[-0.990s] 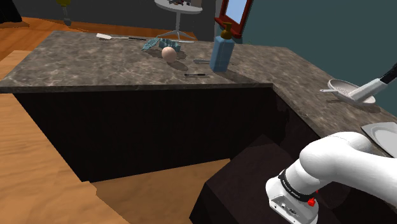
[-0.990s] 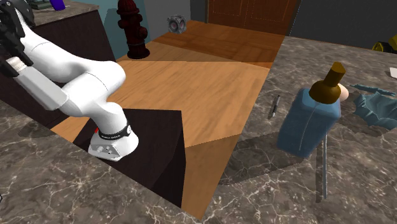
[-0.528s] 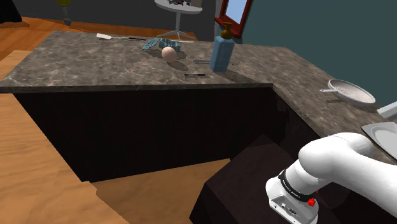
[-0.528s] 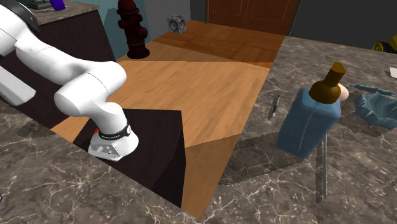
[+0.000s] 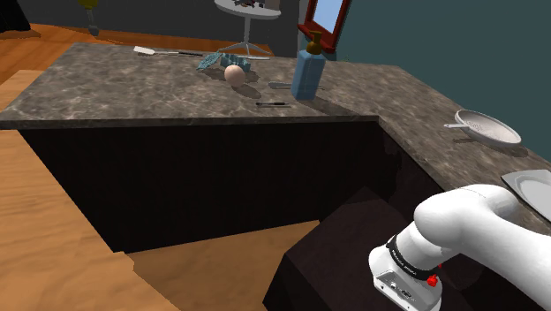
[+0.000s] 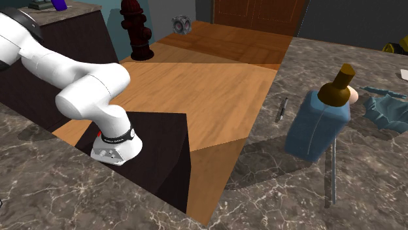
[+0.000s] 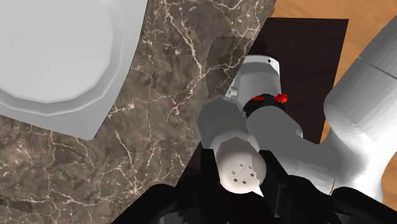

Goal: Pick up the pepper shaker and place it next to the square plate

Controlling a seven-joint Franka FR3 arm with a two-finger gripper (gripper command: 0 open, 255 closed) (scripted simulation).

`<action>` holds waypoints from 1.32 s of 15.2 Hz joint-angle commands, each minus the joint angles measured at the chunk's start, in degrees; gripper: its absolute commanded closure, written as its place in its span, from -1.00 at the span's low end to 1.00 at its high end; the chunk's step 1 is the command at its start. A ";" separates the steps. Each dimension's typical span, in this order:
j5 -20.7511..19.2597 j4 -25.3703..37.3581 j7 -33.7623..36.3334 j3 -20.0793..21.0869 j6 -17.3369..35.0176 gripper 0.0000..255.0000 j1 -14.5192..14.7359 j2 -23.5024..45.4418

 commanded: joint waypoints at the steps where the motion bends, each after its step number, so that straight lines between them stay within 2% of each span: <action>1: -2.86 2.17 -2.92 -0.09 -3.05 1.00 -0.11 -1.43; 6: -11.21 8.93 -11.27 -0.32 -9.40 1.00 0.70 -3.10; 9: -17.52 13.39 -23.68 -3.31 -9.40 1.00 -3.82 -0.90; 12: -18.00 10.29 -22.25 -3.21 -9.30 1.00 -3.52 -3.91; 20: -19.29 2.25 -20.98 -4.49 -7.68 1.00 -4.96 -10.57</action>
